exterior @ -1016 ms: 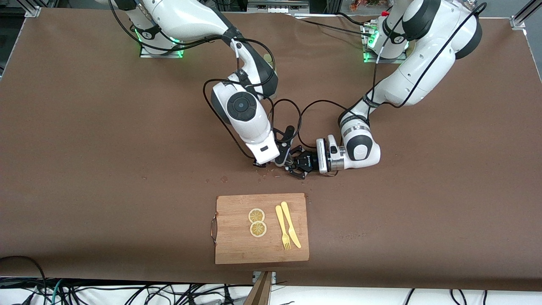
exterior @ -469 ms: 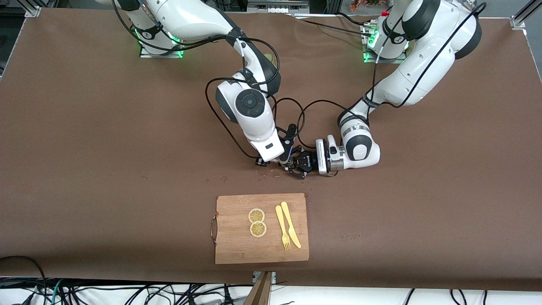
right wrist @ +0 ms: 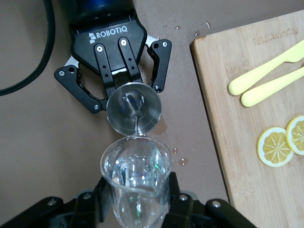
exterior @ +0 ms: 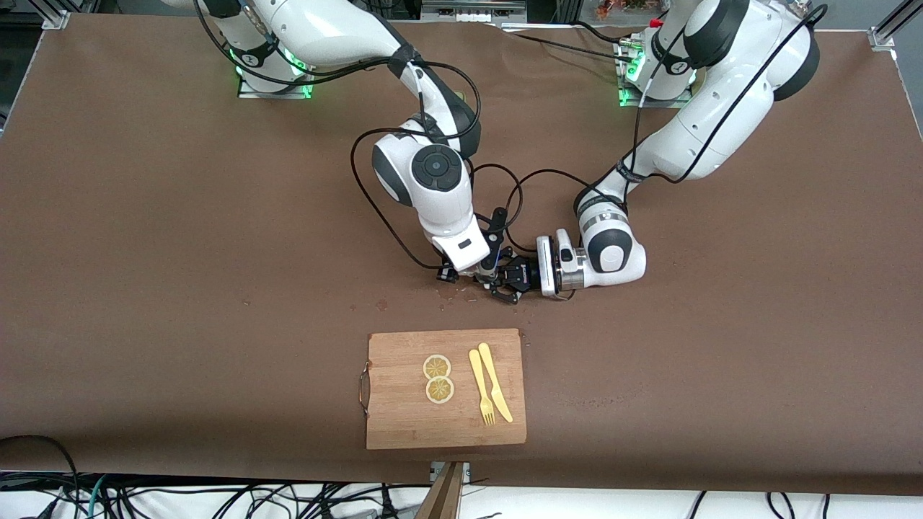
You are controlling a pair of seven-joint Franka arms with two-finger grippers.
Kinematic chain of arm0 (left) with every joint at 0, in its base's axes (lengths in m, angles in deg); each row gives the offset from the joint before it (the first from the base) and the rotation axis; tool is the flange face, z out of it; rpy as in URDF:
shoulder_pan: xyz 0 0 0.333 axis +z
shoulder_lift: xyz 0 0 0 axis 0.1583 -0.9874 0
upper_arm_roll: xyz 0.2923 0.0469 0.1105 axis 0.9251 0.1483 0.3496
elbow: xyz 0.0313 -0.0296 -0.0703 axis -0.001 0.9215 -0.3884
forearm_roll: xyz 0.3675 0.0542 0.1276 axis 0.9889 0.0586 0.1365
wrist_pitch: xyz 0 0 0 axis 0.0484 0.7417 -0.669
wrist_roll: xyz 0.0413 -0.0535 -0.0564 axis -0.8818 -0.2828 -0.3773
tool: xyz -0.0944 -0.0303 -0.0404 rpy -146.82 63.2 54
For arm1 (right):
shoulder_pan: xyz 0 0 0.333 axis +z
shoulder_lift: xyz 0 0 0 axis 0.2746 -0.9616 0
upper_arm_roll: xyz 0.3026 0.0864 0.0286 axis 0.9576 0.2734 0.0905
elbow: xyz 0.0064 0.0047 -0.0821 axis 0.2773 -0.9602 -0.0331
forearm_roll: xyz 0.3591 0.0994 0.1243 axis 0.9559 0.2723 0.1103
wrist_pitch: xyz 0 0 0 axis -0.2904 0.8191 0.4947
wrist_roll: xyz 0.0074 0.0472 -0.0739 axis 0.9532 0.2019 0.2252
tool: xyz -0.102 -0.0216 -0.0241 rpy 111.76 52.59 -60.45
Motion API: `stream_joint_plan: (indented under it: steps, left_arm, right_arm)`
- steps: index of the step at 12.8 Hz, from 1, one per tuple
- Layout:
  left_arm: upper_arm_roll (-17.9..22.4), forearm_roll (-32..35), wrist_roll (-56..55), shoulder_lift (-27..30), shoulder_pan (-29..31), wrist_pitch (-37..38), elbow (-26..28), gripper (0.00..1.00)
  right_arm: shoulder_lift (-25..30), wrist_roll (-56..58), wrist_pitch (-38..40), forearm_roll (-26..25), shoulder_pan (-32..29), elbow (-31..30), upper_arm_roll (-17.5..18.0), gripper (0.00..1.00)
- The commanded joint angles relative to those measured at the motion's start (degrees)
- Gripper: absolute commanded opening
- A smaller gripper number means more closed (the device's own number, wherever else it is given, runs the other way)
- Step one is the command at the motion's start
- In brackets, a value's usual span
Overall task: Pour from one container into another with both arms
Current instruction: 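Tilt the glass with the right gripper, pouring liquid into the jigger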
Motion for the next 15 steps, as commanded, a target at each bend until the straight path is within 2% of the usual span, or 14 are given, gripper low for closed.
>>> stream_joint_plan:
  steps: [1,15]
  left_arm:
    - [-0.30,-1.28,-0.43,0.19,-0.69,-0.82,-0.76,0.00]
    - [-0.30,-1.28,-0.42,0.10,-0.69,-0.82,-0.76,0.00]
  right_arm:
    - [-0.85,-0.82,0.30,-1.99,1.18,1.62,-0.77,0.26]
    - [-1.03,-0.99,0.21,-7.18,2.24,2.15,-0.77,0.26]
